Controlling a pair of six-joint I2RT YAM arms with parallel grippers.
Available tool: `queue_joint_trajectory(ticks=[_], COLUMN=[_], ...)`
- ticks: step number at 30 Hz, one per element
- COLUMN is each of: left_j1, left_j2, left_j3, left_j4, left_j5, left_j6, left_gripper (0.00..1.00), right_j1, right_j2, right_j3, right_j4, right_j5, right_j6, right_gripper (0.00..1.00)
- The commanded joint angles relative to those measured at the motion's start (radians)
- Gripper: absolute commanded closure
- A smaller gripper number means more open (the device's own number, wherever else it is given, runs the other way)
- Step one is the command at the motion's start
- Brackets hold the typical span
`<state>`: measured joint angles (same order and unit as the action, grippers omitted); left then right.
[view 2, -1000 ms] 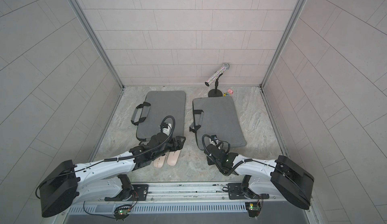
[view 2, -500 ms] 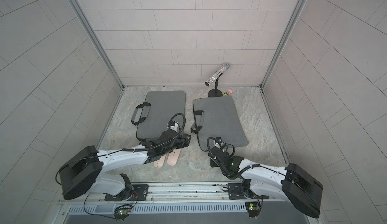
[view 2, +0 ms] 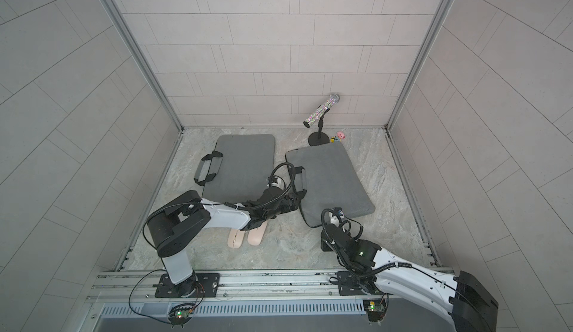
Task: Put the mouse into the laptop bag
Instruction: Unzip the zipper on the zippered laptop bag.
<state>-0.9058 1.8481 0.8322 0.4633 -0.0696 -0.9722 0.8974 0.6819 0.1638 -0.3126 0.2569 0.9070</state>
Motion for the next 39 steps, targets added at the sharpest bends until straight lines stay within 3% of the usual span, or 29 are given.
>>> queue_joint_trajectory(ticks=[1,4,5,8,11,17,29,34,36,37,39], left_j1=[-0.002,-0.002,-0.002,-0.002,-0.004,-0.028,-0.083,-0.122,-0.133,-0.139,-0.141], left_j2=[0.054,0.113,0.134,0.179,0.201,0.181,0.198,0.209,0.201,0.187,0.145], left_j3=[0.058,0.109,0.124,0.161,0.183,0.163,0.148,0.095,0.071,0.046,-0.008], left_j4=[0.053,0.067,0.070,0.082,0.072,0.071,0.131,0.258,0.280,0.289,0.318], left_j5=[0.019,0.039,0.047,0.078,0.106,0.053,-0.030,-0.088,-0.110,-0.134,-0.176], left_j6=[-0.021,-0.029,-0.031,-0.044,-0.061,-0.070,-0.053,-0.059,-0.060,-0.060,-0.061], left_gripper=[0.13,0.16,0.24,0.61,0.83,0.90,0.92,0.92,0.81,0.63,0.37], right_j1=[-0.003,-0.003,-0.003,-0.003,-0.002,0.010,0.020,0.025,0.025,0.025,0.019], right_j2=[-0.007,-0.009,-0.011,-0.012,0.001,0.037,0.013,-0.077,-0.131,-0.162,-0.223], right_j3=[-0.002,-0.001,-0.002,-0.001,-0.006,0.016,0.034,0.038,0.042,0.038,0.022], right_j4=[-0.038,-0.037,-0.036,-0.012,0.052,0.136,0.240,0.185,0.119,0.079,-0.019], right_j5=[0.034,0.027,0.023,-0.005,-0.068,-0.191,-0.313,-0.277,-0.242,-0.208,-0.136], right_j6=[0.020,0.016,0.015,0.007,-0.001,0.012,0.101,0.127,0.127,0.132,0.164], right_gripper=[1.00,1.00,1.00,1.00,1.00,1.00,1.00,1.00,1.00,1.00,1.00])
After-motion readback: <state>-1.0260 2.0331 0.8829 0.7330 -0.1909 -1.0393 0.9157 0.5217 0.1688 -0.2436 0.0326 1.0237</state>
